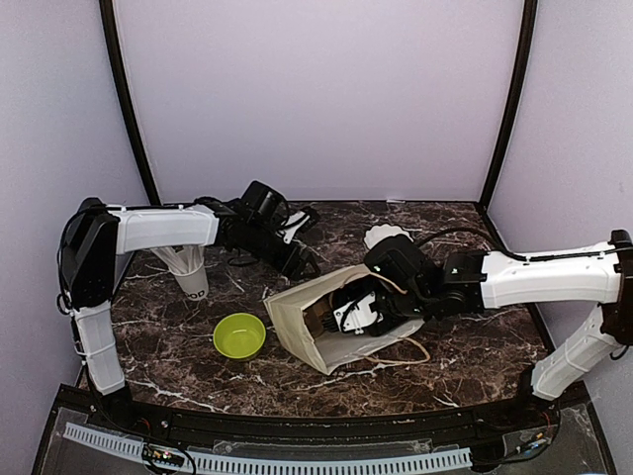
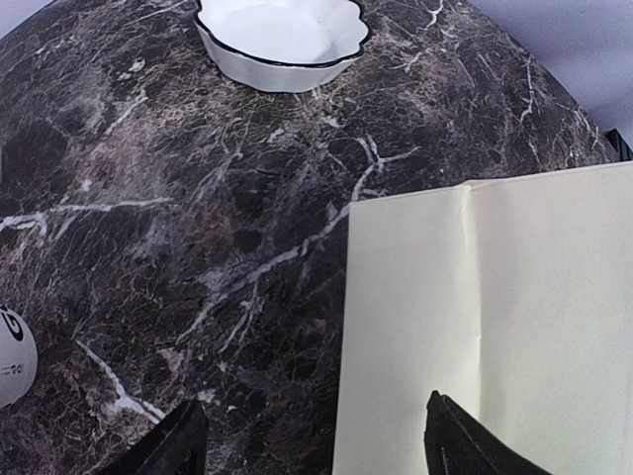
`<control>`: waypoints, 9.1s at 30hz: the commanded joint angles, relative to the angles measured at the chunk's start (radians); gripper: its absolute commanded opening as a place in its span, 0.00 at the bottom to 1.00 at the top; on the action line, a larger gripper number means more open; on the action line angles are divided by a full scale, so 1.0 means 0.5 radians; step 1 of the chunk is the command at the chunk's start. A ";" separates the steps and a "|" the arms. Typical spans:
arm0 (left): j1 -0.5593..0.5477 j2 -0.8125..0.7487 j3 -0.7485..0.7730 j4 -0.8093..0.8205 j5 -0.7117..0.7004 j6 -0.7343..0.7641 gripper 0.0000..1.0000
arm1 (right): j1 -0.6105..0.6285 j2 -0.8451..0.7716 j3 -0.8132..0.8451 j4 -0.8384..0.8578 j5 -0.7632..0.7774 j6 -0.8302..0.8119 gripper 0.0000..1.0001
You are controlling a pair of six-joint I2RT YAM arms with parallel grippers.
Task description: Pack the takeout coffee
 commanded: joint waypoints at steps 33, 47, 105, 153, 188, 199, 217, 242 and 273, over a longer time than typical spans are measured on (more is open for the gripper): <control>0.068 0.315 0.224 -0.185 0.169 0.012 0.74 | -0.186 0.287 0.413 -0.155 -0.251 0.186 0.49; 0.067 0.363 0.184 -0.132 0.538 0.090 0.71 | -0.281 0.471 0.758 -0.545 -0.431 0.330 0.49; 0.205 -0.130 0.265 -0.252 0.244 -0.004 0.78 | -0.491 0.772 1.088 -1.034 -0.919 0.406 0.64; -0.109 -0.600 0.411 -0.140 0.471 -0.015 0.60 | -0.453 0.675 1.491 -1.497 -1.032 0.687 0.93; -0.324 -0.473 0.553 -0.222 0.610 0.391 0.00 | -1.223 -0.209 1.445 -1.265 -0.888 0.496 0.95; -0.734 -0.495 0.389 -0.220 0.631 0.425 0.00 | -1.641 -0.065 1.178 -1.052 -1.141 0.695 0.94; -0.754 -0.518 0.478 -0.275 0.300 0.588 0.00 | -1.640 -0.007 1.250 -1.132 -1.384 0.746 0.94; -0.246 -0.238 0.586 0.064 -0.192 0.438 0.04 | -1.626 0.338 1.130 -1.005 -1.875 0.947 0.81; 0.240 -0.205 1.121 -0.731 -0.778 0.191 0.85 | -1.630 0.249 0.841 -0.803 -1.790 1.210 0.84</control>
